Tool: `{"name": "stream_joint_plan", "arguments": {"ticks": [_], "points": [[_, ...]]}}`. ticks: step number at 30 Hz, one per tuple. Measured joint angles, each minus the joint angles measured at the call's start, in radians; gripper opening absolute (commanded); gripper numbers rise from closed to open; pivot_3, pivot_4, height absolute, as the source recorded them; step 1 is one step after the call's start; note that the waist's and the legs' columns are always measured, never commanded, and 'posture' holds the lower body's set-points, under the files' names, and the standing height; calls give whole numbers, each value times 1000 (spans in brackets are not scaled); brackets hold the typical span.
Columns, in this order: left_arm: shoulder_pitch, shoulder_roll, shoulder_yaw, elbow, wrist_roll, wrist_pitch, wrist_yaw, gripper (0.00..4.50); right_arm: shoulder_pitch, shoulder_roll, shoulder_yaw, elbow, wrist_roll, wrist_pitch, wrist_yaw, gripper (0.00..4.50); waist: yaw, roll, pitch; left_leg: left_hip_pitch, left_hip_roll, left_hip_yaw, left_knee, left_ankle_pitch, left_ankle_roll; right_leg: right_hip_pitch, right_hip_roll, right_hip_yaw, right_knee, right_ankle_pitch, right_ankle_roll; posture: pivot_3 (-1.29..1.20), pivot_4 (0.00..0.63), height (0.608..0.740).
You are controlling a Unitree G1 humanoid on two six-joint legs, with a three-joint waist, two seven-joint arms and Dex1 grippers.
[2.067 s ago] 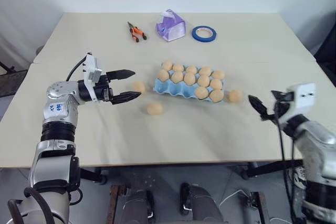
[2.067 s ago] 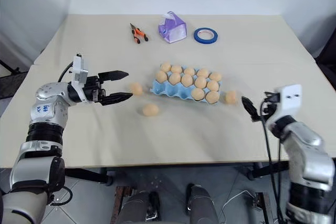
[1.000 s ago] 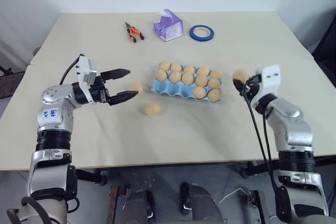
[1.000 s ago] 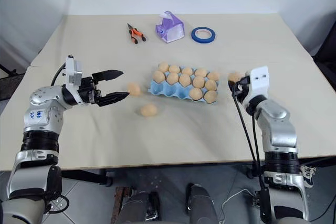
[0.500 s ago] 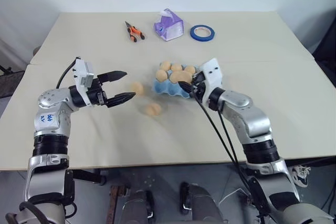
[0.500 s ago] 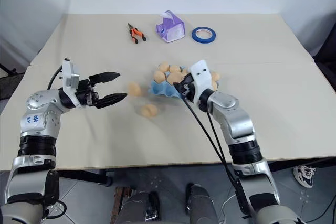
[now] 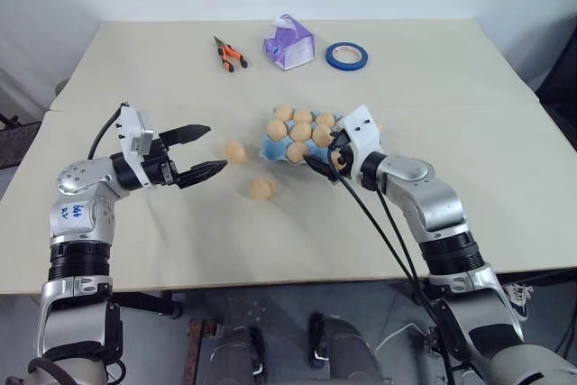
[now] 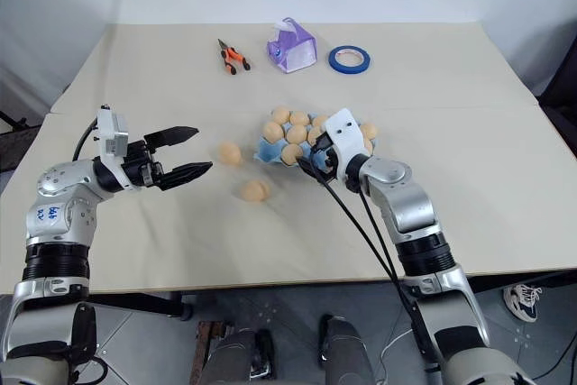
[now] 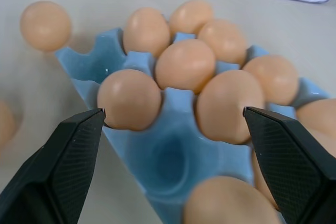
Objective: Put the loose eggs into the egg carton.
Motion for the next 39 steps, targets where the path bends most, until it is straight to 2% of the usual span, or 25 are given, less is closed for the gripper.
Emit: {"name": "stream_joint_plan", "arguments": {"ticks": [4,13,20,28,31,39], "points": [[0,0,0,-3,-2,0,5,4500,9,-8,-19,-51,9,14,9,4450,-2,0,0,0,0,0,0,0,0,0,0,0,0,0,0,0,150,740],[-4,-3,-1,0,-2,-2,10,4500,-26,137,19,-61,34,55,-3,4450,-14,0,0,0,0,0,0,0,0,0,0,0,0,0,0,0,150,740],[-3,-3,0,0,-7,-2,14,4500,-30,182,20,132,-21,-50,-24,4450,-17,0,0,0,0,0,-1,0,0,0,0,0,0,0,0,0,150,740],[1,-3,1,-16,-9,-2,22,4500,-85,215,12,257,-39,-141,-24,4450,-22,0,0,1,0,1,-2,1,-2,0,1,0,0,0,0,0,150,740],[2,-3,1,-18,-10,-2,29,4500,-96,223,12,283,-41,-160,-24,3567,-22,0,0,1,0,1,-3,1,-2,0,1,0,0,0,0,0,150,740],[9,-3,1,-19,-11,-2,34,4500,-97,224,14,257,-51,-185,-20,750,-22,0,0,1,0,1,-6,2,-3,0,1,0,0,0,0,0,150,740]]}}
